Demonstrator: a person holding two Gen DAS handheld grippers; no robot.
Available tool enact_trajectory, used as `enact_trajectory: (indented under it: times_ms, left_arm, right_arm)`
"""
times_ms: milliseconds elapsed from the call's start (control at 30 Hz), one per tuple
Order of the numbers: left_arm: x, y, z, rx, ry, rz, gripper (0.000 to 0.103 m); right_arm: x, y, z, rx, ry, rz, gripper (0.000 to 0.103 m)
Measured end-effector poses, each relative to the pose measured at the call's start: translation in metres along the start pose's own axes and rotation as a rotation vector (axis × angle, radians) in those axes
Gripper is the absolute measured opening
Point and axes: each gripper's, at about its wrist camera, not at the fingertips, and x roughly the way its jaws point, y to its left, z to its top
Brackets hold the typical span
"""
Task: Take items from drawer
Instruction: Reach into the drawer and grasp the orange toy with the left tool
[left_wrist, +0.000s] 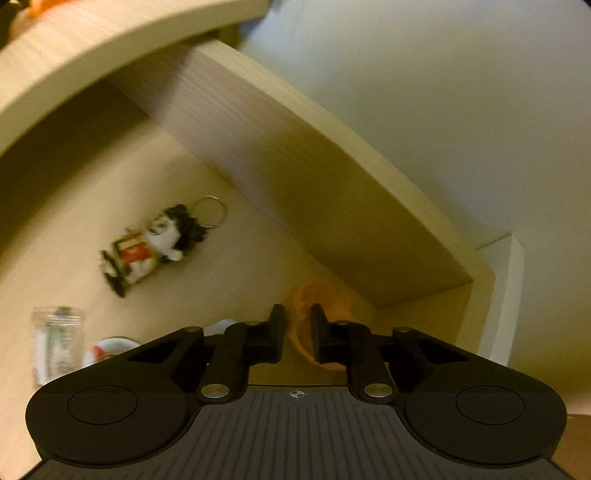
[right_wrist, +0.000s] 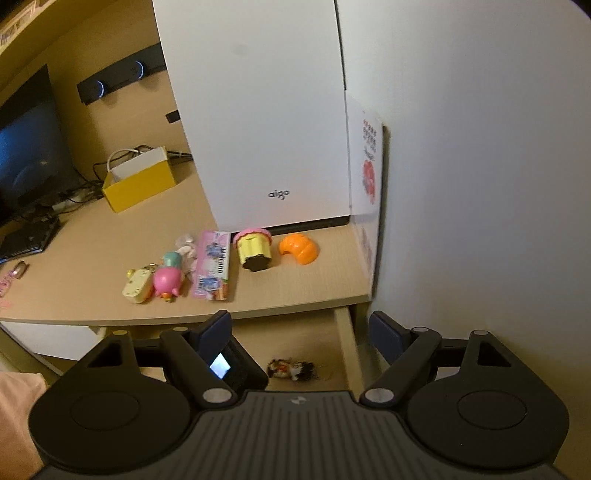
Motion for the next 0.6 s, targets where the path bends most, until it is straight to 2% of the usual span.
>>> enact_trajectory:
  times_ms: [67, 233, 433, 600]
  left_arm:
    - [0.003, -0.003, 0.003, -0.009, 0.015, -0.026, 0.014]
    - [-0.003, -0.005, 0.002, -0.017, 0.008, -0.02, 0.009]
    - [-0.049, 0.01, -0.018, -0.114, -0.094, -0.005, 0.009]
    - [-0.098, 0.033, -0.055, -0.208, -0.174, 0.048, 0.009]
  right_arm:
    - [0.002, 0.0, -0.001, -0.004, 0.006, -0.004, 0.081]
    - [0.009, 0.001, -0.006, -0.021, 0.034, -0.026, 0.08]
    - [0.02, -0.003, -0.012, -0.011, 0.076, -0.024, 0.08]
    - [0.044, -0.01, -0.021, 0.04, 0.142, -0.007, 0.08]
